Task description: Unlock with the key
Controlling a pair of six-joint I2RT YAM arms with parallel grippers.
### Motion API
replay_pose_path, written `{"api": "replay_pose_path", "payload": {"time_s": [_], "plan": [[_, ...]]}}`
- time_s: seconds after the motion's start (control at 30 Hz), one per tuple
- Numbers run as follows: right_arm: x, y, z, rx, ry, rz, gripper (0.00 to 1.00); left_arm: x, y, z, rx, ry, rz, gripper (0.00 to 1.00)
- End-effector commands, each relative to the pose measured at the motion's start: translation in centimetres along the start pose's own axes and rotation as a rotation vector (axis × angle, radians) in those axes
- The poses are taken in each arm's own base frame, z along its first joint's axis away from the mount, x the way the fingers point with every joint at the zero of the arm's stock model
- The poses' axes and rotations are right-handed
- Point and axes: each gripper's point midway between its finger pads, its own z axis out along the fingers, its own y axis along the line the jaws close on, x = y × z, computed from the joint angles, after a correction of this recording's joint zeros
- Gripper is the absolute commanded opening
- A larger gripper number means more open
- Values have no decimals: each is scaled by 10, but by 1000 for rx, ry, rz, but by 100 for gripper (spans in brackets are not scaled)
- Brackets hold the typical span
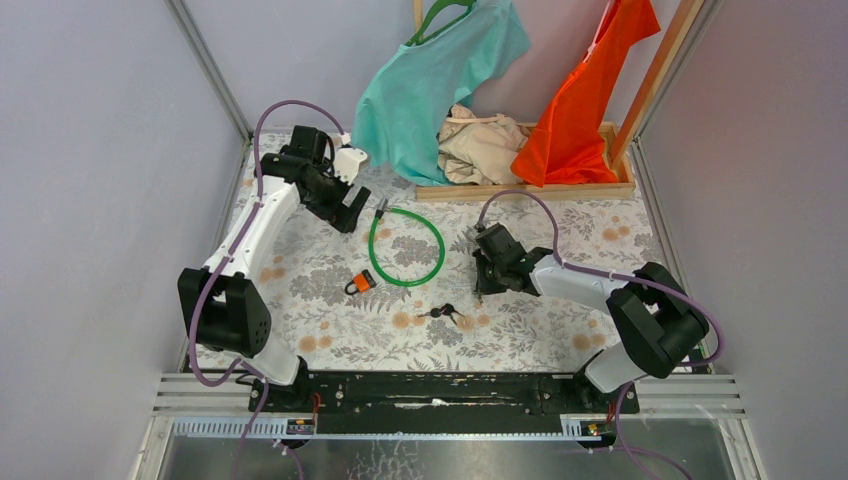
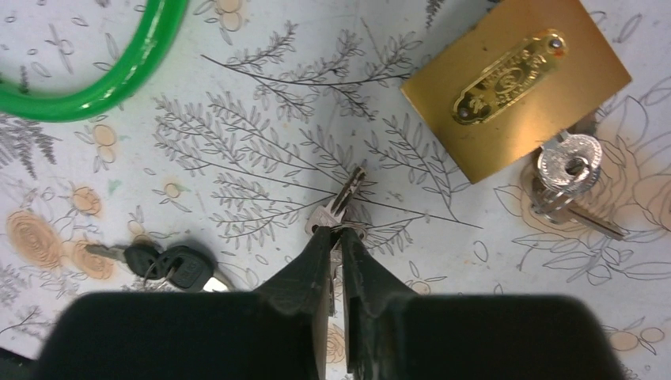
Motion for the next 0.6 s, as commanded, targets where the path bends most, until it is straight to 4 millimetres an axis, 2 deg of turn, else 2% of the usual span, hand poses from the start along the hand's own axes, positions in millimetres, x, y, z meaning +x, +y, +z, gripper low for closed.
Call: {"api": "replay_pose_path", "payload": {"time_s": [0.0, 0.07, 0.23, 0.47, 0.57], "plan": [[-6, 11, -3, -37, 5, -39, 9, -2, -5, -3, 29, -12, -14, 100], [-5, 9, -5, -30, 10, -53, 0, -2, -8, -3, 46, -11, -15, 100], [-13, 19, -14, -76, -14, -75, 0, -2, -16, 0, 100, -11, -24, 100], [-37, 33, -42, -149, -117, -100, 0, -5, -36, -1, 225, -4, -39, 100], [-40, 27, -46, -110, -129, -58, 0, -5, -47, -1, 283, -14, -44, 100]]}}
